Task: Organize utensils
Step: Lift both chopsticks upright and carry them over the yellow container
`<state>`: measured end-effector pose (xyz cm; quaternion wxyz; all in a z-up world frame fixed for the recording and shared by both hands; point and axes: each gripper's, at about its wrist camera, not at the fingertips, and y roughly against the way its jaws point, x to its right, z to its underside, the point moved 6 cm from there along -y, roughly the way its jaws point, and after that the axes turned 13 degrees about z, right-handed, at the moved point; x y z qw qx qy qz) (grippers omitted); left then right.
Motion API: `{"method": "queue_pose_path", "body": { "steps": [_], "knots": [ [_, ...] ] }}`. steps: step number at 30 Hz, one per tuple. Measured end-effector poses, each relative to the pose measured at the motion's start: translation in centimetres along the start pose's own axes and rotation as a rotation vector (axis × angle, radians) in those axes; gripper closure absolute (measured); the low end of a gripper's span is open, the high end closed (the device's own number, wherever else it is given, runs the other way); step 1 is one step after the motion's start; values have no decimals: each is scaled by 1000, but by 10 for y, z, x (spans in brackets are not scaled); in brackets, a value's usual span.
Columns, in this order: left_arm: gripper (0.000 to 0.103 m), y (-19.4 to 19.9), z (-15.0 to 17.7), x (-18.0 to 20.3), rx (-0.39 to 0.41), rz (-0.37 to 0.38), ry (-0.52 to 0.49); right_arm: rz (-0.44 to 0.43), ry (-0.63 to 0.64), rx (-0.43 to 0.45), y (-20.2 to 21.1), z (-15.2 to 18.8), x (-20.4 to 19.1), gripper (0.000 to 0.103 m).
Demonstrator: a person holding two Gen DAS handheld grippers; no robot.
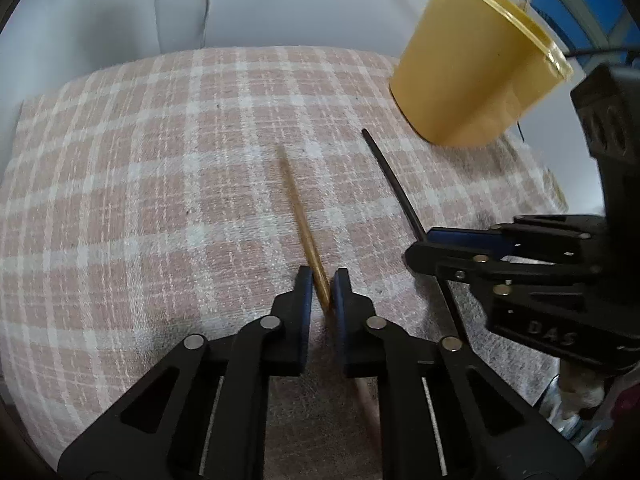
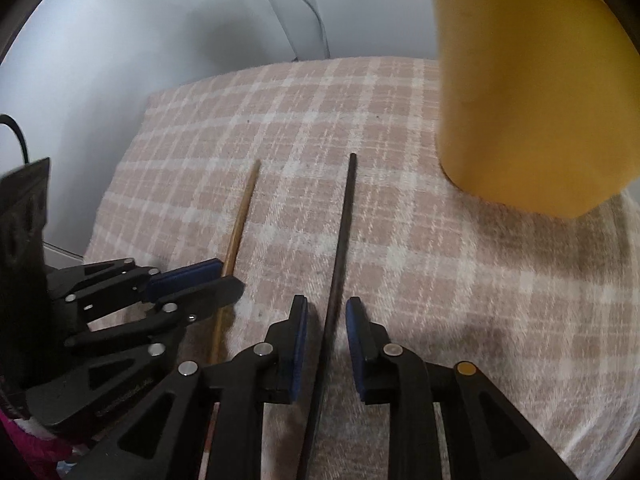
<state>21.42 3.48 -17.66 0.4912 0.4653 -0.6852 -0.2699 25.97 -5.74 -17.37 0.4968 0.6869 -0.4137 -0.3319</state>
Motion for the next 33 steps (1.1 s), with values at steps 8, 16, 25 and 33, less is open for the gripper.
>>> {"method": "queue_pose_path", "body": {
  "steps": [8, 16, 25, 33],
  "knots": [
    [99, 16, 2, -9, 91, 137, 130, -60, -66, 13, 6, 2, 6, 100],
    [99, 63, -9, -4, 248, 225, 146, -138, -87, 147, 58, 9, 12, 100],
    [99, 105, -28, 29, 386, 267, 72, -138, -76, 341, 122, 20, 26, 100],
    [99, 122, -50, 69, 486, 290, -17, -170, -176, 468, 170, 25, 63, 100]
  ]
}}
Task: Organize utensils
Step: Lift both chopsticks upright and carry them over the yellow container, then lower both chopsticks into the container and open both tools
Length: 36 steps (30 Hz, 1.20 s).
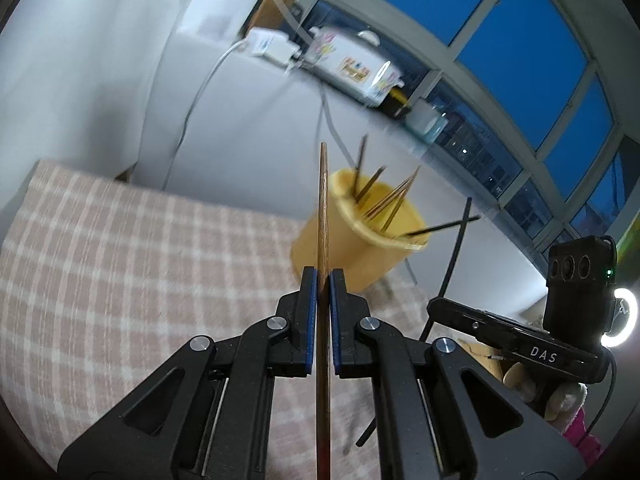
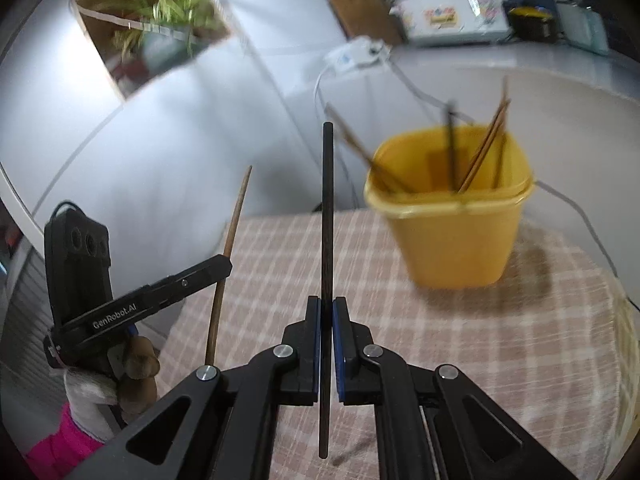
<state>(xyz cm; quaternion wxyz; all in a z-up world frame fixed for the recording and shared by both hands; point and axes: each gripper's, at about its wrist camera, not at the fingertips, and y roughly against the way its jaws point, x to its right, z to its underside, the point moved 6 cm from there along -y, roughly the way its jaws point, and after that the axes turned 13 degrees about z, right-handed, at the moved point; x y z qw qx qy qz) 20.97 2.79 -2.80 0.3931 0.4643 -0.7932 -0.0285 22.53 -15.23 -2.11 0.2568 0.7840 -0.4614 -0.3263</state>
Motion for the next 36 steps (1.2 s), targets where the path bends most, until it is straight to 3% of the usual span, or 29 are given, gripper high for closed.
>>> {"method": "queue_pose_path", "body": {
  "steps": [9, 18, 36],
  "knots": [
    [99, -20, -34, 44, 61, 52, -98, -25, -72, 94, 45, -34, 30, 100],
    [99, -51, -71, 77, 100, 81, -157, 29, -109, 181, 78, -65, 71, 100],
    [99, -126, -126, 64, 187, 36, -154, 74, -159, 273, 75, -139, 113, 100]
  ]
}}
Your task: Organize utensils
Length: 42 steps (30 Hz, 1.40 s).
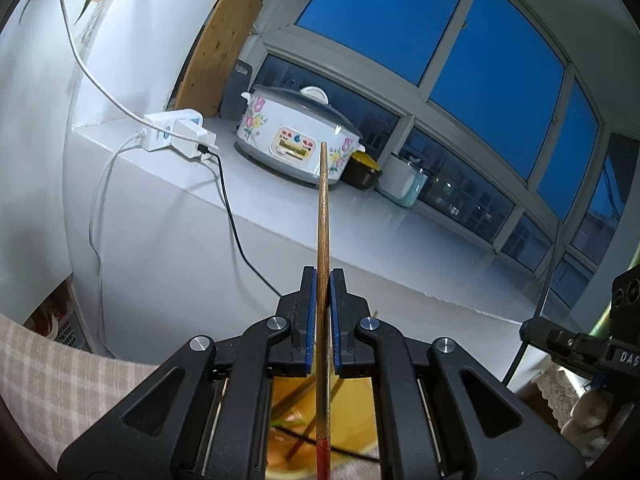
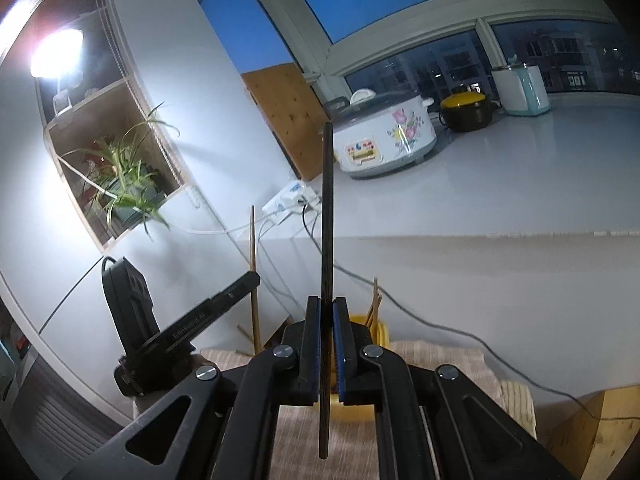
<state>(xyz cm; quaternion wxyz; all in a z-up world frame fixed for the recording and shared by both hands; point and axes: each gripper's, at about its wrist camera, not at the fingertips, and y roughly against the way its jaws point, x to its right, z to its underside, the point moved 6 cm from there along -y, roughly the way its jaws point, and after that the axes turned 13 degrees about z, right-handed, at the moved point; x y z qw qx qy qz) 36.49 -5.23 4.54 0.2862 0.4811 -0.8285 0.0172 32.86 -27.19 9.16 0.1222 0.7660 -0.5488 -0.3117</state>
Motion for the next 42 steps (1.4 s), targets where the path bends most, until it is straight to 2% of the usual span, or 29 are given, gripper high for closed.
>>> {"method": "queue_pose_path", "body": {
  "steps": [10, 16, 24, 29, 32, 35, 39, 42],
  "knots": [
    [99, -15, 1, -3, 28, -35, -40, 31, -22, 61, -19, -29, 4, 100],
    [99, -16, 8, -2, 36, -52, -68, 53, -31, 75, -42, -31, 1, 100],
    [99, -12, 21, -2, -20, -38, -62, 37, -49, -32, -80, 5, 2, 100],
    [99, -3, 29, -1, -60, -29, -59, 23, -4, -138, -94, 40, 2, 92],
    [97, 4, 34, 1, -67, -30, -59, 30, 4, -156, -93, 53, 4, 86],
    [96, 11, 38, 4, -79, -34, -70, 23, -3, -161, -88, 60, 6, 85],
    [85, 23, 43, 10, -79, -40, -89, 25, 28, -148, -79, 64, 0, 84],
    [84, 32, 47, 14, -78, -45, -98, 24, 43, -133, -69, 65, -5, 81]
  ]
}}
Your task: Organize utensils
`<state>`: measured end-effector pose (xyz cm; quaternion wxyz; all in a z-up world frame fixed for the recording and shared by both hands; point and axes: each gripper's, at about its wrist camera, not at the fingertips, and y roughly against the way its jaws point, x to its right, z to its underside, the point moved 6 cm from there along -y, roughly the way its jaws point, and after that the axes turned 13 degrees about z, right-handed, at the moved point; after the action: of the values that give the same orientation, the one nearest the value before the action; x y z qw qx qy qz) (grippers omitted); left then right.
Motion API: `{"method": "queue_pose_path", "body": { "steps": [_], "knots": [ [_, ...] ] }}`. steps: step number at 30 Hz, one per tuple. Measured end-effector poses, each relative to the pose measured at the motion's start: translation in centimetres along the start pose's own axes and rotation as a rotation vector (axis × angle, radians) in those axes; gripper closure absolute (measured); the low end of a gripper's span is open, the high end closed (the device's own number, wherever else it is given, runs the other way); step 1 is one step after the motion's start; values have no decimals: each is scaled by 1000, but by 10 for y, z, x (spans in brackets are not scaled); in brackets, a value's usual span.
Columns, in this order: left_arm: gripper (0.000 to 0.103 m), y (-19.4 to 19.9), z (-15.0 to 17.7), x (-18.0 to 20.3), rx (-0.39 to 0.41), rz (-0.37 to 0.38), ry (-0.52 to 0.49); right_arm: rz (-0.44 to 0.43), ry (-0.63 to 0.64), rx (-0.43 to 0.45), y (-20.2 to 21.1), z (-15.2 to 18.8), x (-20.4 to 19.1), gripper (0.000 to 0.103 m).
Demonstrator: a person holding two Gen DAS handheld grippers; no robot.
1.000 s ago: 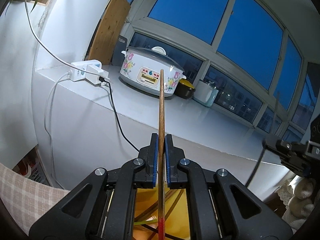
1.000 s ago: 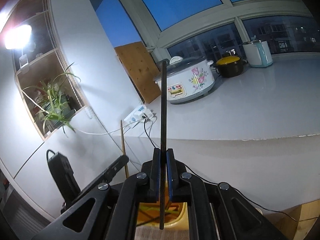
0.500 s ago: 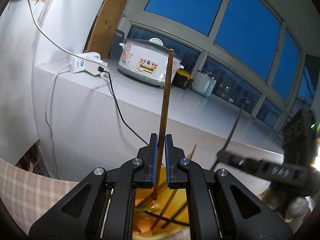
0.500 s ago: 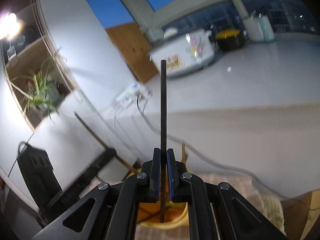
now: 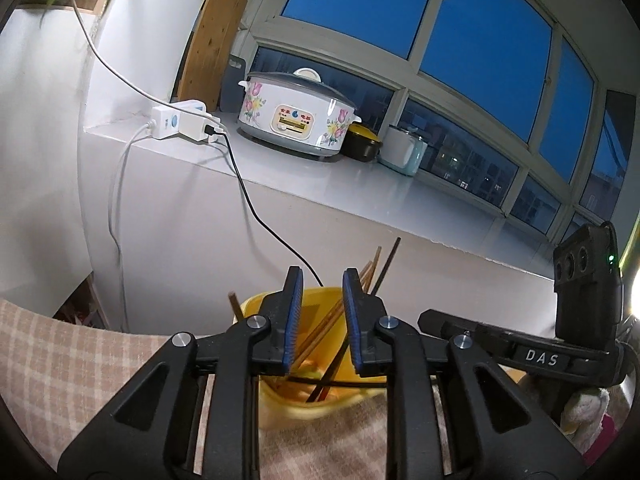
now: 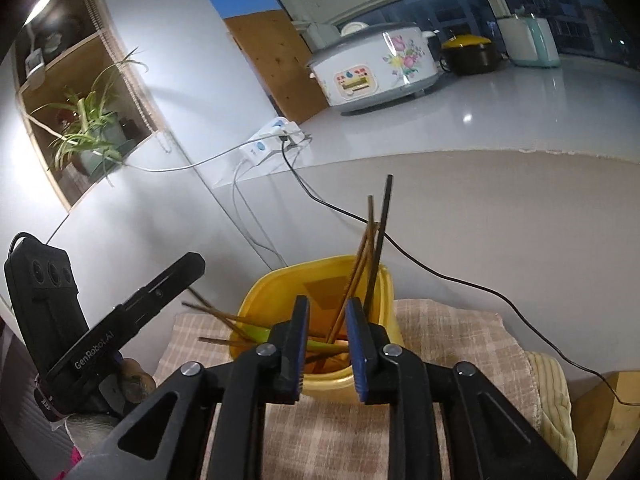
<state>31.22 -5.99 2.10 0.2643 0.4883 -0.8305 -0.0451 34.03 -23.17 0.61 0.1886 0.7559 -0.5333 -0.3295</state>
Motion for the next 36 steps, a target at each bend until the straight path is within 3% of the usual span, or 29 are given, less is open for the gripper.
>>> {"method": "queue_pose_path", "body": {
  "steps": [15, 17, 19, 24, 26, 28, 32, 34, 36],
  "knots": [
    [84, 55, 12, 18, 24, -42, -68, 22, 54, 13, 31, 36, -22, 74],
    [82, 61, 15, 19, 22, -45, -67, 29, 53, 16, 35, 42, -24, 71],
    [75, 67, 19, 19, 18, -52, -72, 38, 53, 18, 39, 46, -24, 69],
    [74, 80, 29, 23, 8, -70, -103, 87, 66, 51, 50, 53, -23, 62],
    [68, 85, 33, 24, 6, -74, -108, 110, 76, 68, 56, 57, -24, 53],
    [51, 92, 37, 26, 8, -81, -113, 139, 89, 87, 62, 60, -25, 47],
    [36, 104, 44, 32, 14, -102, -137, 160, 113, 129, 76, 66, -31, 32],
    [21, 112, 48, 35, 22, -120, -150, 175, 119, 143, 81, 69, -33, 21],
    [18, 119, 52, 37, 31, -126, -155, 185, 124, 151, 85, 73, -34, 16]
  ]
}}
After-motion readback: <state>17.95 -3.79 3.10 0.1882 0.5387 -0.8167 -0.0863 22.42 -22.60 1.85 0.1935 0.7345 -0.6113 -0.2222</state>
